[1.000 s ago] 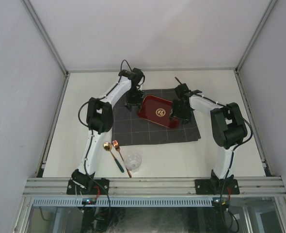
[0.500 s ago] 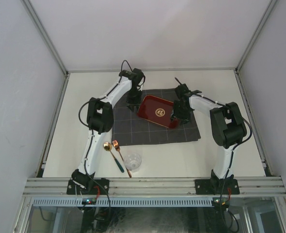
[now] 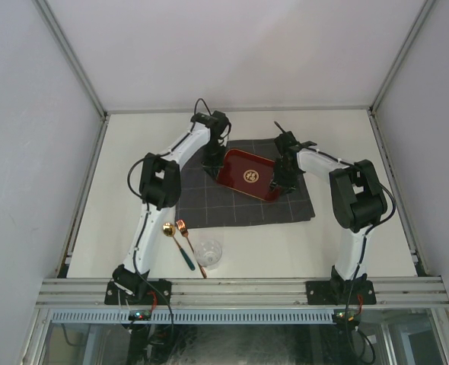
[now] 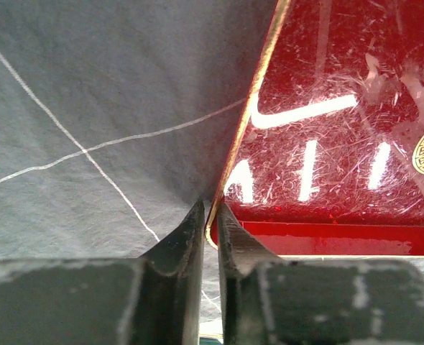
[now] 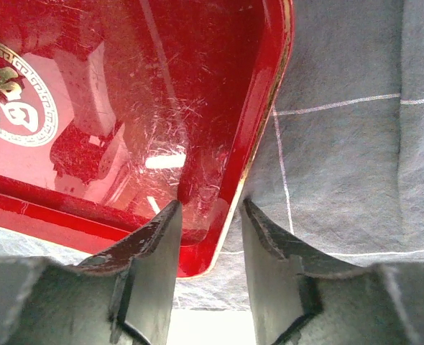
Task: Set the dinner table for one person
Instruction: Adjust the plate on the napkin.
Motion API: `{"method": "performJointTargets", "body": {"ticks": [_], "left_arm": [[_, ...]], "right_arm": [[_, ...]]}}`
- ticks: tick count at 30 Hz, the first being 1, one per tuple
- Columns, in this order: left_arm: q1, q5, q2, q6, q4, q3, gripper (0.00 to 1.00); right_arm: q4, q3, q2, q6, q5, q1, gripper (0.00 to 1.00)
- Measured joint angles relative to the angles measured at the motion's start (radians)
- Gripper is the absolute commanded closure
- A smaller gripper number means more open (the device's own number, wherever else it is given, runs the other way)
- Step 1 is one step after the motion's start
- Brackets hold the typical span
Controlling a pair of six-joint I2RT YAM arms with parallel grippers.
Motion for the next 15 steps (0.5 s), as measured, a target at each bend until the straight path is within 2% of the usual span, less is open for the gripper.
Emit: {"method": "performJointTargets", "body": {"ticks": [2,5,10,15], "left_arm": [[-0.003,0.0,0.003,0.0,0.0,0.0,0.98],[-0.003,0.004,0.003,0.001,0.0,0.0,1.0],[-0.003,0.004,0.002,0.006,-0.003,-0.005,1.0],[-0.003,0.002,-0.039,-0.002,0.032,-0.075,1.0]], "right_arm": [[0.0,0.0,0.002,-0.002,0.0,-0.001,0.75],[0.0,0.0,0.006,-0.008,-0.003,-0.001,1.0],[0.0,0.0,0.006,0.003,-0.012,-0.017,1.0],[0.005,0.0,0.006,0.003,-0.016,-0.018,1.0]]}}
